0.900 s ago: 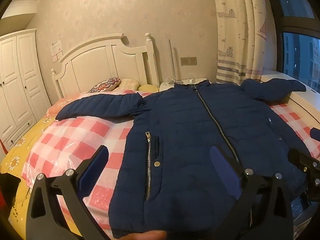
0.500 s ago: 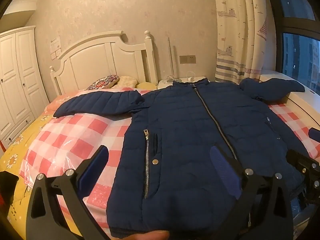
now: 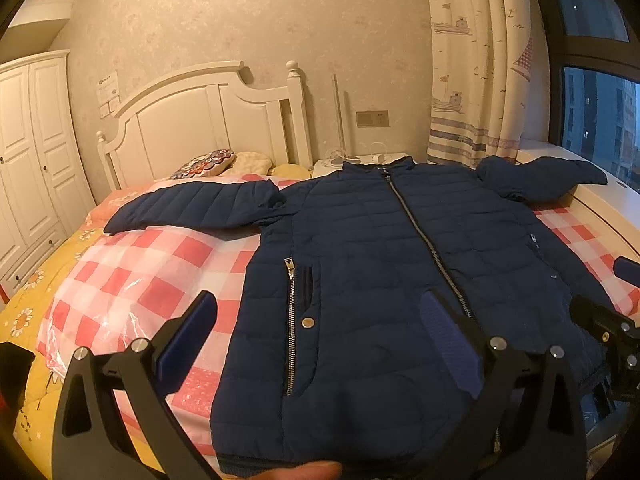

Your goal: Fold large clothes

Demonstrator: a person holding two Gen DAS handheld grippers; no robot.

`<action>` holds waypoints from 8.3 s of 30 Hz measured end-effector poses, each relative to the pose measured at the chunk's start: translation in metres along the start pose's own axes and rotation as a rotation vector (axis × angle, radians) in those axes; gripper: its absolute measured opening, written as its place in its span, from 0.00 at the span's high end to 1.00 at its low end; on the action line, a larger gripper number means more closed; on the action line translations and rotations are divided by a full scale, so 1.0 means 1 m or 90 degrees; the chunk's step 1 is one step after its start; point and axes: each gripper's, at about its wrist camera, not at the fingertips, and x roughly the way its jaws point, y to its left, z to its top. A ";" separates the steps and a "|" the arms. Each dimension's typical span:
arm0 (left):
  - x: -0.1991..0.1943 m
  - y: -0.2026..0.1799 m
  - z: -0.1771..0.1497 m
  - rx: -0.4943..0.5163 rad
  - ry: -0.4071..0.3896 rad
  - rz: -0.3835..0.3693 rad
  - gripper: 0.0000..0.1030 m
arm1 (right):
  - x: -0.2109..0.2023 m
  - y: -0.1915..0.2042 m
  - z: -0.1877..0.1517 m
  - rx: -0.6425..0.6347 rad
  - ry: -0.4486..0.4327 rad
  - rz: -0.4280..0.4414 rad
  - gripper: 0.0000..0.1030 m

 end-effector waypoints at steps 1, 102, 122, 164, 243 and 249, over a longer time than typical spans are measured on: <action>0.000 0.000 0.000 0.000 0.001 -0.002 0.02 | 0.000 0.000 0.000 0.001 0.000 0.000 0.04; 0.338 0.007 0.064 -0.070 0.286 -0.025 0.02 | 0.248 -0.337 0.156 0.351 -0.062 -0.173 0.59; 0.334 0.011 0.062 -0.078 0.278 -0.034 0.02 | 0.329 -0.023 0.135 -0.041 0.163 0.058 0.59; 0.328 0.050 0.063 -0.207 0.234 -0.161 0.02 | 0.260 -0.009 0.206 0.045 -0.079 0.193 0.65; 0.394 0.010 0.104 -0.093 0.230 0.018 0.07 | 0.252 -0.205 0.109 0.283 -0.037 0.011 0.24; 0.397 0.004 0.110 -0.088 0.239 0.018 0.02 | 0.255 -0.202 0.132 0.280 -0.030 0.052 0.24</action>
